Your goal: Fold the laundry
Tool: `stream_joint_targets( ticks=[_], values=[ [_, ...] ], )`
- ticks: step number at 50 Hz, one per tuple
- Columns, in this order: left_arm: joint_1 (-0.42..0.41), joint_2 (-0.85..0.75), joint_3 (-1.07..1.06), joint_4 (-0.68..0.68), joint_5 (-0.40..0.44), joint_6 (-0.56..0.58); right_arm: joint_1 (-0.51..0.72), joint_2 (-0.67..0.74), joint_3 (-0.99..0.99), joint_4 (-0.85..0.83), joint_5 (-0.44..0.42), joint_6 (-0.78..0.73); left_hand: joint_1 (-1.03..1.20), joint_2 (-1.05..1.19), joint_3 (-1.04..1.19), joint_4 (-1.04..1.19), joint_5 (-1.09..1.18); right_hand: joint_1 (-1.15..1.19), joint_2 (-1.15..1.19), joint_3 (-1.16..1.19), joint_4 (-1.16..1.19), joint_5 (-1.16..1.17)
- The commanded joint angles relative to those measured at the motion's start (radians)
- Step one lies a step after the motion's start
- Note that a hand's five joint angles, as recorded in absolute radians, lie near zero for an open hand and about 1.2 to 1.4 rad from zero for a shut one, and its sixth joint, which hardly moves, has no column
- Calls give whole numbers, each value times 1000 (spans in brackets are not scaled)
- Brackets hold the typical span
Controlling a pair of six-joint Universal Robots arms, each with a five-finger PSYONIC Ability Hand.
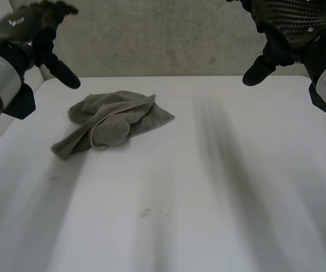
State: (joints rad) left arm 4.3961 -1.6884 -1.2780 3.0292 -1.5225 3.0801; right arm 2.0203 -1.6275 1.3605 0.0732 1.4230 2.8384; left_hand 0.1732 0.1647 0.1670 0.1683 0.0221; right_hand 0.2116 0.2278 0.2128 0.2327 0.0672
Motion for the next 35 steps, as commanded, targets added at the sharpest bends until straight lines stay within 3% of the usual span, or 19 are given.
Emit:
stream_joint_targets(
  ticks=[1, 13, 16, 18, 22, 23, 25, 35],
  values=[
    [55, -198, 60, 37, -1, 2, 0, 6, 8, -3, 1, -4, 46, 55, 52, 51, 23, -37, -53, -38, -58, -67],
    [131, -577, 160, 66, 1, 2, 0, 21, 8, -3, 1, -4, 125, 134, 131, 130, 102, -37, -53, -38, -58, -67],
    [131, -639, 178, 68, 1, 2, 0, 32, 8, -3, 1, -4, 380, 388, 386, 385, 356, -37, -53, -38, -58, -67],
    [131, -648, 181, 73, 1, 2, 0, 34, 8, -3, 1, -4, 487, 495, 493, 491, 463, -37, -53, -38, -58, -67],
    [131, -662, 169, 108, 1, 2, 0, 54, 9, -6, 1, -5, 908, 916, 914, 913, 884, -37, -53, -38, -58, -67],
    [131, -662, 169, 108, 1, 2, 0, 69, 8, -9, 2, -5, 909, 918, 916, 914, 886, -37, -53, -38, -58, -67],
    [129, -656, 163, 108, 1, 2, -2, 101, -4, -21, 7, -4, 1222, 1230, 1228, 1227, 1198, -37, -53, -38, -58, -67],
    [120, -533, 121, 91, 1, 2, -21, 237, -90, -46, 25, 4, 1223, 1232, 1229, 1228, 1200, -37, -53, -38, -58, -67]
  ],
)
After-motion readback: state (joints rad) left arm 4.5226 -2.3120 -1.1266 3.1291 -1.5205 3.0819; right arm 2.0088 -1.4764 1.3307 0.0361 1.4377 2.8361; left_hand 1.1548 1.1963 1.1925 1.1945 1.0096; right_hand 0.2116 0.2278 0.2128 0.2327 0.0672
